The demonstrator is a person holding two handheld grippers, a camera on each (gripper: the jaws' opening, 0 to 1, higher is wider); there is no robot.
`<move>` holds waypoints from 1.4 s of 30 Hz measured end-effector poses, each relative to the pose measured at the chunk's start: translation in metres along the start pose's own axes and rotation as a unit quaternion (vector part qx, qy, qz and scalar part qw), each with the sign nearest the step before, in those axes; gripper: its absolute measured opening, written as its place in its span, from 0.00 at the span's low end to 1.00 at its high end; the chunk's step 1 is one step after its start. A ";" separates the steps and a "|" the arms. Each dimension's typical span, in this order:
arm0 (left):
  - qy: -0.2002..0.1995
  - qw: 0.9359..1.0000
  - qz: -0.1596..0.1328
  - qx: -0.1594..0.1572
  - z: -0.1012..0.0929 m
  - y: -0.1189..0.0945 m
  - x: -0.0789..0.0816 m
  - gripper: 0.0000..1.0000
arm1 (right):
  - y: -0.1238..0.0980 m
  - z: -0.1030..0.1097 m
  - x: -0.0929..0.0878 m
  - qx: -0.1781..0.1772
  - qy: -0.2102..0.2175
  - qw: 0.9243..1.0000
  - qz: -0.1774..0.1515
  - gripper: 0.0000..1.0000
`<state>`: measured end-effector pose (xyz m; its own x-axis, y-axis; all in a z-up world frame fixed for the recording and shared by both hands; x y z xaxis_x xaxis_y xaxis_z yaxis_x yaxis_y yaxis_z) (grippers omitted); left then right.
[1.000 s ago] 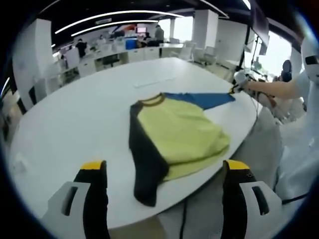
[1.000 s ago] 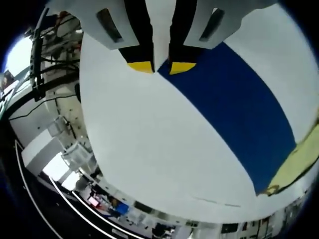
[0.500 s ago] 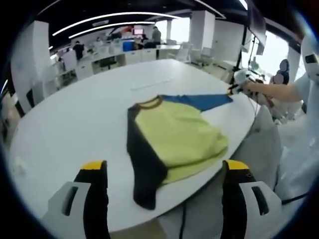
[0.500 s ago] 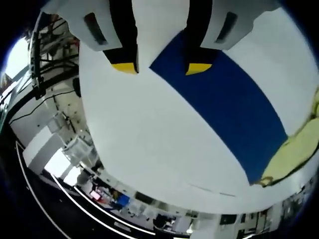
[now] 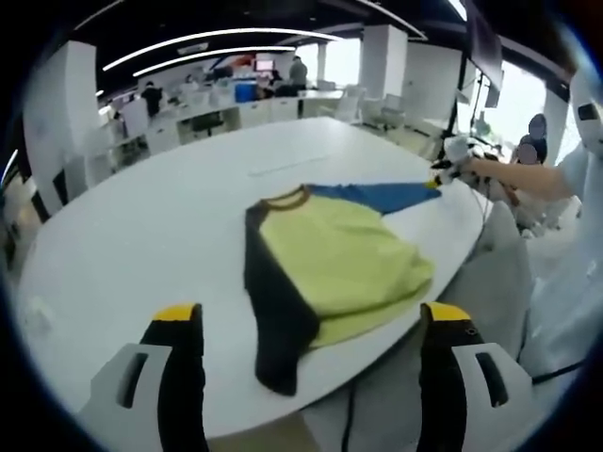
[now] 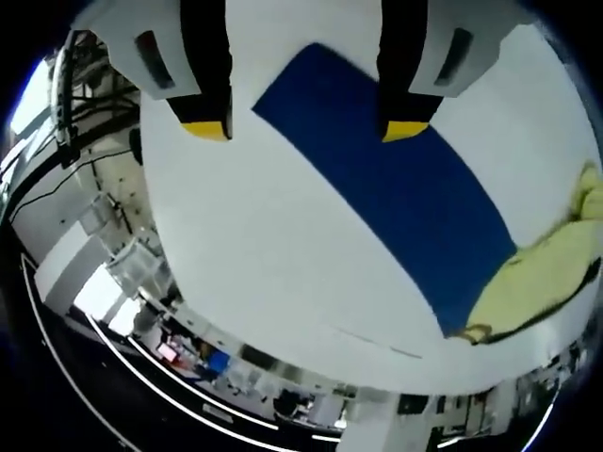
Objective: Fold the garment on the visible template until the final outline fits inside the template.
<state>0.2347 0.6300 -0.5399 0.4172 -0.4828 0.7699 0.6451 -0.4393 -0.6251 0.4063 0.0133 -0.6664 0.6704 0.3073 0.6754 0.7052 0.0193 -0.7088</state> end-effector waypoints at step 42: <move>0.001 1.000 -0.021 0.012 0.005 -0.015 -0.004 0.93 | -0.033 0.082 0.031 0.093 0.026 0.992 -0.080 1.00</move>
<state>0.2268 0.6422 -0.5328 0.3883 -0.4664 0.7948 0.6768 -0.4409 -0.5895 0.3850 0.1004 -0.6383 0.5673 0.2376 0.7885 0.7521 0.2405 -0.6136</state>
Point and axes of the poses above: the point that each gripper's makers call its tool centre point, and the gripper's own axes: y roughly forward along the fingers, z roughly to its left, x roughly out of its top, the point moved 8 cm from there along -y, roughly backward along the fingers, and after that the axes turned 12 degrees about y, right-handed, at the moved point
